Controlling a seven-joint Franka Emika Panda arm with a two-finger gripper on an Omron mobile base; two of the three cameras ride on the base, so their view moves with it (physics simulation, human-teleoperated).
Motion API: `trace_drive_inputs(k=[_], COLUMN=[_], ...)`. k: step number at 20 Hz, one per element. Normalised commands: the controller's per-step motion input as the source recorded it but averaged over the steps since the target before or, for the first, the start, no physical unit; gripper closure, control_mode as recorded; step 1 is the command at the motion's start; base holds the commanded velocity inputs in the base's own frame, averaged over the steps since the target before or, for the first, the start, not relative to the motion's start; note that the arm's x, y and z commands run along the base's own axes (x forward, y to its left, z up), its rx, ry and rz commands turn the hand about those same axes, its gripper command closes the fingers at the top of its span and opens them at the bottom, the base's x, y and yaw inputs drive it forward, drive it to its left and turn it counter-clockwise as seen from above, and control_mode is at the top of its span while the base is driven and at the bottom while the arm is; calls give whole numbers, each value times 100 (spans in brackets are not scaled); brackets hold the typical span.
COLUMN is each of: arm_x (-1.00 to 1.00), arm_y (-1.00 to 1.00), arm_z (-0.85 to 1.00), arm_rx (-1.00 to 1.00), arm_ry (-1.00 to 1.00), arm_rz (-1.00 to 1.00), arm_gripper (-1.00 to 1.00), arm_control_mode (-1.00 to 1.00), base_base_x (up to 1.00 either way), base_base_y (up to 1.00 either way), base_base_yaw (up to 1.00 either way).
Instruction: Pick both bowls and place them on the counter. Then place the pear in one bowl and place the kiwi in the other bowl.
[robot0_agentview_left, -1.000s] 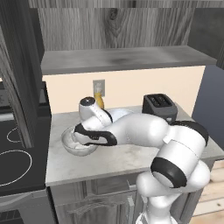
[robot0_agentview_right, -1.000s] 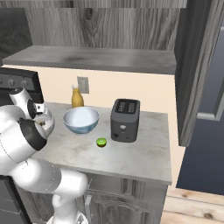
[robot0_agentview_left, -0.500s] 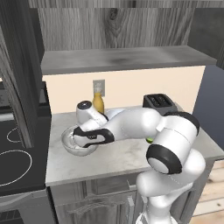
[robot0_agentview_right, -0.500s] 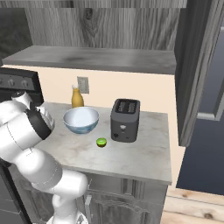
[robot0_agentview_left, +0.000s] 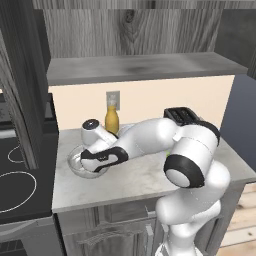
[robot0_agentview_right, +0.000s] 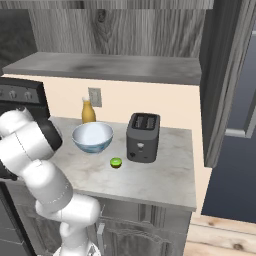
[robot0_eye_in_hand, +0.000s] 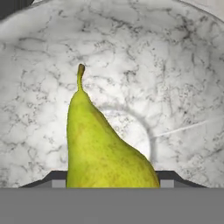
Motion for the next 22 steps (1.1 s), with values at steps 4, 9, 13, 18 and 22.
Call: trace_drive_inputs(k=[4,9,13,18,22], arm_x=[7,-1,-12,-18,-30], arm_y=[6,0,-14,-44,-56], arm_z=[-5,0,6,30,36], arm_rx=[0,0,1,5,7], arm_ry=[0,0,0,0,-1], arm_rz=[0,0,-4,-9,-12], arm_gripper=[-100,-100,-100,-100,-100], arm_control_mode=[-100,-100,-100,-100,-100], base_base_x=[0,0,0,0,0], base_base_y=[0,0,0,0,0], base_base_yaw=[0,0,0,0,0])
